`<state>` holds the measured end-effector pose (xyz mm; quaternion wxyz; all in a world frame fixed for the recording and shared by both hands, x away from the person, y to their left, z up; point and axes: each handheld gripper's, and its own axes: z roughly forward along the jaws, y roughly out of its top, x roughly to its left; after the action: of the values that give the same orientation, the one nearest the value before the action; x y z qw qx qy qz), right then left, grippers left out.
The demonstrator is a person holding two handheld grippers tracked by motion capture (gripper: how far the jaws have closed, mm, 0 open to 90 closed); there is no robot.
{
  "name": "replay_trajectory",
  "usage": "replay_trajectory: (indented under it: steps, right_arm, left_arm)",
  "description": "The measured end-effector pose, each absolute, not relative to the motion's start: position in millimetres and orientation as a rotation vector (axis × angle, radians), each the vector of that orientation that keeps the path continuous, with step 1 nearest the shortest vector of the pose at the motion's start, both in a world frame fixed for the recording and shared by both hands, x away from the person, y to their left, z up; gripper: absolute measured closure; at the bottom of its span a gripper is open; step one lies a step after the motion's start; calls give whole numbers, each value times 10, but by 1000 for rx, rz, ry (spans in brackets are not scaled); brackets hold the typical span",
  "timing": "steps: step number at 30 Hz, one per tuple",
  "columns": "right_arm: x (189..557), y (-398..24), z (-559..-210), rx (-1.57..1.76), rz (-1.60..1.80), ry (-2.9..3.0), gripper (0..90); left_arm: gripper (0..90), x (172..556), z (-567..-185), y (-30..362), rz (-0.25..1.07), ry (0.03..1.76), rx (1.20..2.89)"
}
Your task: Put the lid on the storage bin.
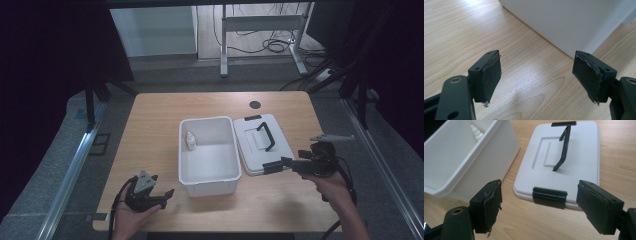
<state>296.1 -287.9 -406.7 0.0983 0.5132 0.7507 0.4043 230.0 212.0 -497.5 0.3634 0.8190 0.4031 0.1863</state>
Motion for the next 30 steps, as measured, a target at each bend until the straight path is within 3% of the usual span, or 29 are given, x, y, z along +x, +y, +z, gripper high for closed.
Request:
replay_trajectory:
  steps: [14, 30]
  right_arm:
    - [3237, -2834, -3916, 1538, 1157, 2266, 237]
    - [3677, -2499, -3826, 1542, 995, 2350, 264]
  left_arm:
    - [232, 2314, -5008, 2113, 473, 1044, 2113]
    - [229, 2324, -5017, 2128, 461, 1048, 2102]
